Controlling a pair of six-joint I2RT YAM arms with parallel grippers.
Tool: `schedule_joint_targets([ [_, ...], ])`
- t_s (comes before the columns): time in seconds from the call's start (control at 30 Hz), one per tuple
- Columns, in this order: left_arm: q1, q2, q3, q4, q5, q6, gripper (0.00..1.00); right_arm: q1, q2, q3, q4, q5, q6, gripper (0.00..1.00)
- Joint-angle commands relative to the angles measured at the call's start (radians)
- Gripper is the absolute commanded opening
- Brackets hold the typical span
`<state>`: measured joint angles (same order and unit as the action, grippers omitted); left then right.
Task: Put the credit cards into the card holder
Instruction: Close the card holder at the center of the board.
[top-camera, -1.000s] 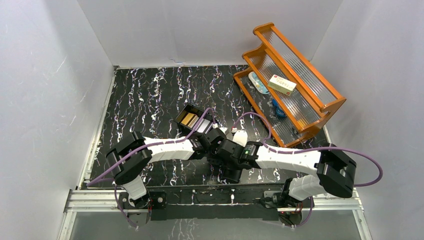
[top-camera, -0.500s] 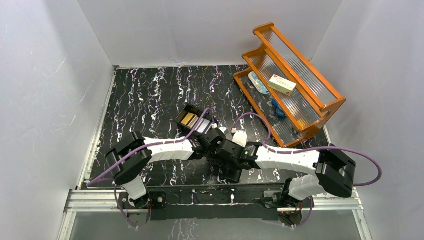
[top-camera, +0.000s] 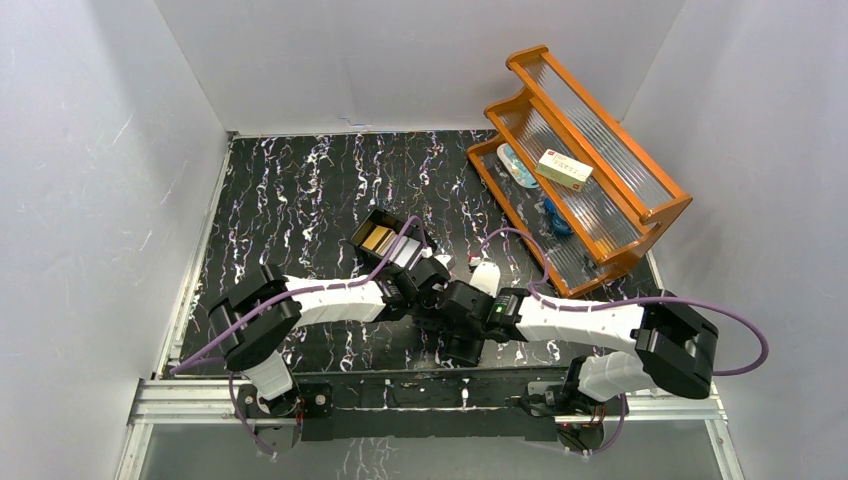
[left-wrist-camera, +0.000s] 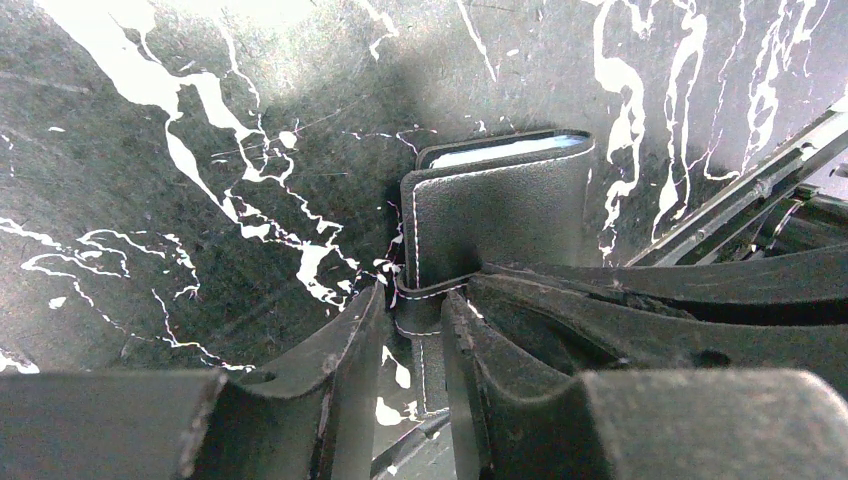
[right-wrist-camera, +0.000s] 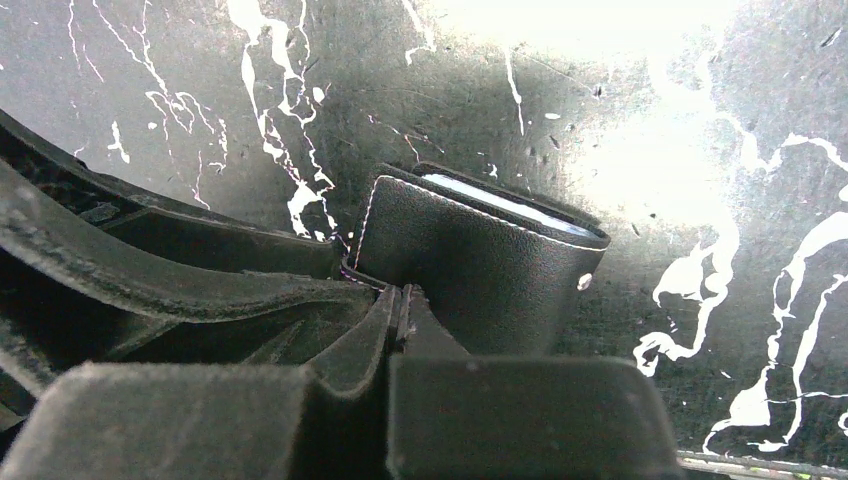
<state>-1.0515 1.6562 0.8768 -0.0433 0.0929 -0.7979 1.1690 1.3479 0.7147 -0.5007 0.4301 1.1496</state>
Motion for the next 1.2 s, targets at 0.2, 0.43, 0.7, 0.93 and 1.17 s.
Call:
schedule_joint_targets([
  [0.2, -0.007, -0.053, -0.024, -0.022, -0.003, -0.003, 0.27, 0.039, -0.004, -0.08, -0.111, -0.086, 0.008, 0.0],
  [0.43, -0.007, -0.03, -0.038, -0.014, -0.003, 0.004, 0.27, 0.041, -0.017, 0.046, -0.122, -0.039, -0.047, 0.03],
  [0.7, -0.007, -0.024, -0.043, -0.006, -0.001, 0.005, 0.27, 0.041, -0.019, 0.058, -0.101, -0.046, -0.059, 0.03],
  [0.93, -0.007, -0.025, -0.046, -0.004, 0.002, 0.004, 0.27, 0.041, -0.038, 0.09, -0.115, -0.04, -0.067, 0.03],
  [1.17, -0.007, -0.026, -0.046, -0.004, 0.002, 0.003, 0.27, 0.041, -0.018, 0.095, -0.096, -0.061, -0.073, 0.05],
])
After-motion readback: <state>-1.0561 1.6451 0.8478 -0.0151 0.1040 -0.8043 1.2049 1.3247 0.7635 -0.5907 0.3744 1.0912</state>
